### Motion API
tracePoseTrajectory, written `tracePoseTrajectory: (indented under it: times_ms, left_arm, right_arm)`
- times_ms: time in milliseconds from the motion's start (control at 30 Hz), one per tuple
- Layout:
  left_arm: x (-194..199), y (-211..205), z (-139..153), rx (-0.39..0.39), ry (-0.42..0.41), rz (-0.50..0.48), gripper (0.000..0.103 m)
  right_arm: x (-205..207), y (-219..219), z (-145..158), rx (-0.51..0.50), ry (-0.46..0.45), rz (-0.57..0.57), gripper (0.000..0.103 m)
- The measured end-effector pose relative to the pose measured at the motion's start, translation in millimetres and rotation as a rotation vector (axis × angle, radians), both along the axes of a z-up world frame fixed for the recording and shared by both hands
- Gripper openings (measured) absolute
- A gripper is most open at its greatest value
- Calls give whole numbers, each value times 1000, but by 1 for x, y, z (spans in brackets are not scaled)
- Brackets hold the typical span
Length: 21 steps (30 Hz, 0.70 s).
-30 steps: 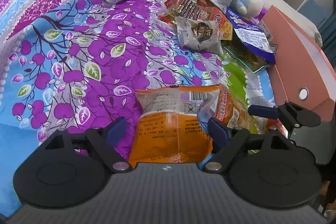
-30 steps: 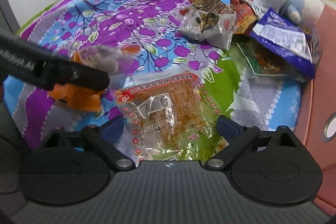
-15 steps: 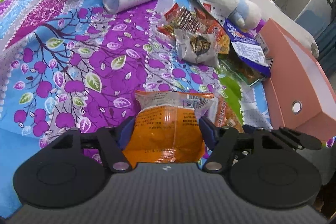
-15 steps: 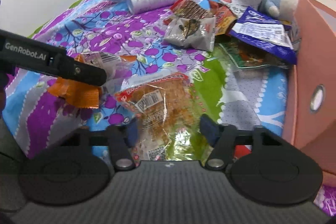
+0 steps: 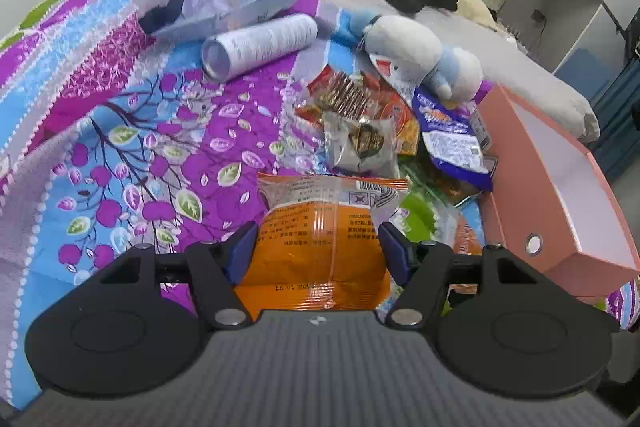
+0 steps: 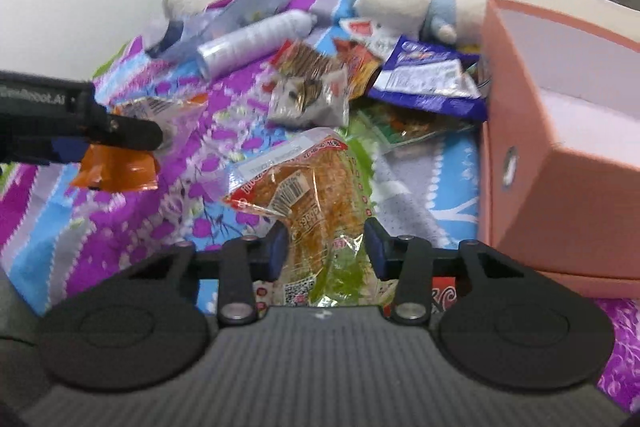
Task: Organize snacks
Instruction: 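Lift the orange chip bag with the left tool while the right tool lifts the bread bag, then carry both bags over the pink box and open both tools to drop them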
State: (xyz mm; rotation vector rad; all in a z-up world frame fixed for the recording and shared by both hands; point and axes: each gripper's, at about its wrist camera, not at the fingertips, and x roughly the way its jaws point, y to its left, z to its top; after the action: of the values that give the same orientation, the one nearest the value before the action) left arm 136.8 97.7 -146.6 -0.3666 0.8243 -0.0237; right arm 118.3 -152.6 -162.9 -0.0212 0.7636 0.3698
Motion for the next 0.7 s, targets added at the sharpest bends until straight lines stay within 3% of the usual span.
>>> tracePoseTrajectory:
  times_ms: [400, 700]
  left_arm:
    - [-14, -21, 50, -5, -79, -50, 70]
    - [-20, -52, 70, -23, -121, -143, 70]
  right_arm:
    - [-22, -16, 60, 102, -97, -105, 44]
    - [-43, -35, 83, 102, -160, -173, 44]
